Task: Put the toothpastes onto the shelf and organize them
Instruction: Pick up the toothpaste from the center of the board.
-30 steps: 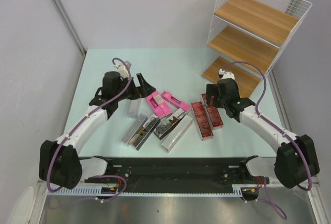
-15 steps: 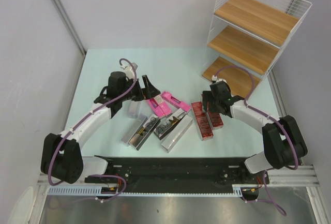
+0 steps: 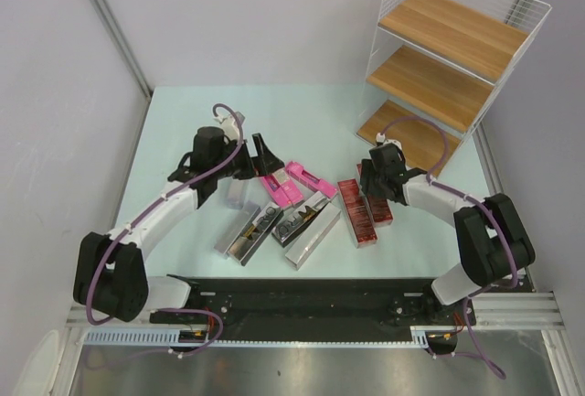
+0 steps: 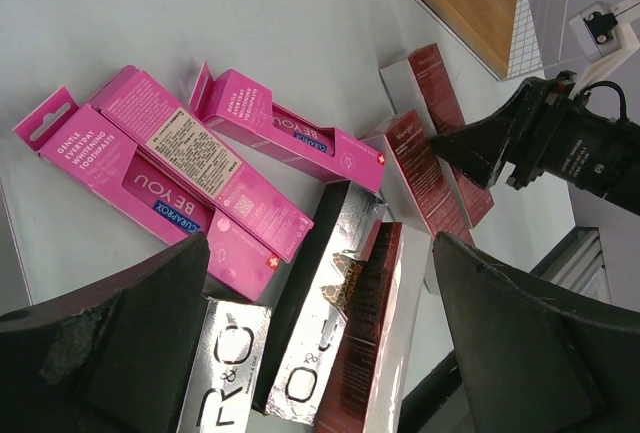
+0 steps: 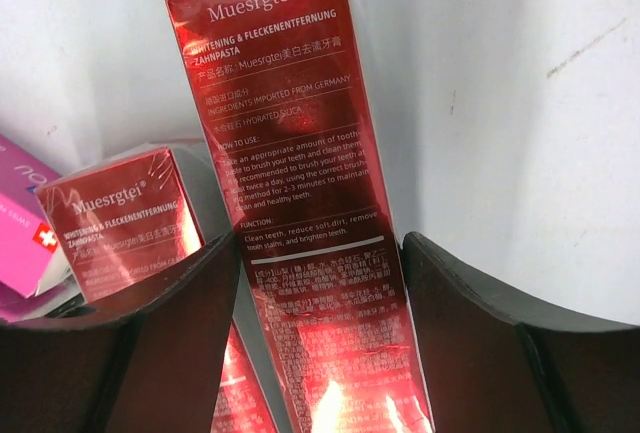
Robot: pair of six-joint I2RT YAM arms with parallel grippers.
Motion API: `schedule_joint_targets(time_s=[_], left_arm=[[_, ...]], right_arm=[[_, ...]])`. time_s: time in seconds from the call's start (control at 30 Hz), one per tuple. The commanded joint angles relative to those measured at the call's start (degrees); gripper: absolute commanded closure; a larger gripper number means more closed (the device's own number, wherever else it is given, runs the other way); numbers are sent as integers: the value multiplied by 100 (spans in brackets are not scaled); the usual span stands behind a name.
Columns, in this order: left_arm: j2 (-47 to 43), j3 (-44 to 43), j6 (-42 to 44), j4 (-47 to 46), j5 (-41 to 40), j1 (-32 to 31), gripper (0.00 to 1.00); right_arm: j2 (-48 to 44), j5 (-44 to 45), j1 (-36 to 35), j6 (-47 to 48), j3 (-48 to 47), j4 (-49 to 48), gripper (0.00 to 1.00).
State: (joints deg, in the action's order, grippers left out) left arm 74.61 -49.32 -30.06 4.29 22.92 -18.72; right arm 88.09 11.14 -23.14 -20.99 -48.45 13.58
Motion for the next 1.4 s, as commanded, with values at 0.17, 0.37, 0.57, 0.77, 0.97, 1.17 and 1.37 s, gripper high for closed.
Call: schedule_joint_targets(time_s=[0.17, 0.37, 0.57, 0.77, 0.97, 1.17, 1.37], left_arm=[[168, -289, -79, -227, 178, -167, 0], [72, -394, 53, -69, 82, -202, 0], [-271, -342, 115, -244, 72, -211, 0], [-474, -157, -61, -1061, 362, -395, 0], [-62, -490, -193, -1826, 477, -1255, 0], [800, -1474, -17, -2240, 932, -2416, 0], [1547, -2388, 255, -2328, 1408, -3023, 0]], right_arm=[[516, 276, 55, -45, 11, -163, 42], [227, 196, 20, -45, 11, -163, 64], [-985, 117, -7, -150, 2, -172, 66], [-2776, 257, 2, -598, 2, -461, 66], [-3895, 556, -15, -1257, 11, -1067, 69], [-4564, 653, -42, -2031, 151, -1788, 69], [-4661, 416, -77, -2172, 151, -1895, 69]])
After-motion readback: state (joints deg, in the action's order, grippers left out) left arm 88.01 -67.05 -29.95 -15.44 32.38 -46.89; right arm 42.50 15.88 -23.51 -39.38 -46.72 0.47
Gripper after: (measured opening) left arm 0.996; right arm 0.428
